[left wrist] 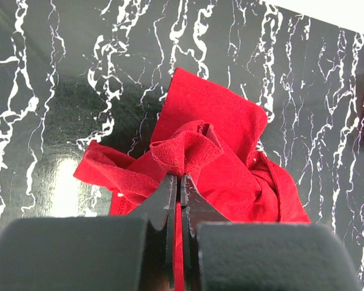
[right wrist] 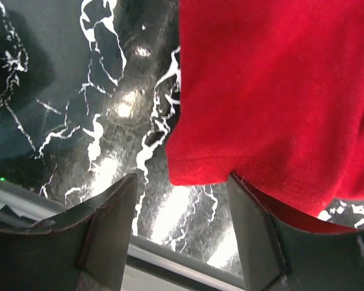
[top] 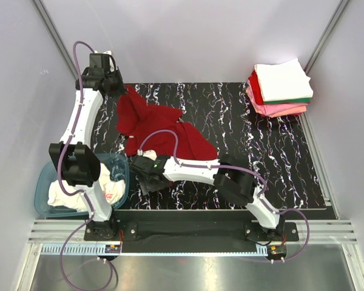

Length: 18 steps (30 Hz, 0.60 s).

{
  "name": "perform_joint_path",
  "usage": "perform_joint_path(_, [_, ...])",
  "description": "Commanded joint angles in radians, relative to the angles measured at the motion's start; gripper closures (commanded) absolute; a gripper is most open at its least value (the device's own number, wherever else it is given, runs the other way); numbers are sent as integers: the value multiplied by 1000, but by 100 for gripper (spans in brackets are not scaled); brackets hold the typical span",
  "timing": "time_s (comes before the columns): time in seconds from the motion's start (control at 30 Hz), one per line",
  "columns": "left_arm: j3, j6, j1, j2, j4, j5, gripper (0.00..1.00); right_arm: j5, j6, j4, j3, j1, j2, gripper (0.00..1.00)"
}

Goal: Fold and stack the t-shirts
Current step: Flatten the tshirt out

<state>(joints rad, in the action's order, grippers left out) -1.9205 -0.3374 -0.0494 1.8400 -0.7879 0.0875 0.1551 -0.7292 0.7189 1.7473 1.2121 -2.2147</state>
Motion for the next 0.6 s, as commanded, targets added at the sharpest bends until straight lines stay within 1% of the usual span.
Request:
perform_joint_path(0.0, [11,-2,11,-64,56,32,100,-6,24,2,52,-5,-52,33])
perform_joint_path(0.13, [14,-3,13,-65,58,37,100,15,22,40,75,-5,-77,39])
perform_joint_path(0.17, [12,-3,13,-65,58,37,100,27,19,43,75,-6,-79,45])
perform_joint_path(0.23, [12,-5,14,-67,58,37,100,37,13,57,77,-5,-86,51])
perform_joint_path(0.33, [18,-5,14,-68,59,38,100,60,1,82,84,-5,-106,65])
perform_joint_path(0.37, [20,-5,13,-68,59,38,100,58,-9,83,83,-6,-112,71])
perform_joint_path(0.43, [25,-3,14,-70,59,35,100,54,-12,80,75,-11,-126,78])
perform_joint_path(0.47, [26,-2,14,-70,59,35,100,51,-16,76,64,-14,-134,84])
perform_joint_path(0.57, [32,1,14,-73,59,35,100,52,-18,56,40,-20,-129,98])
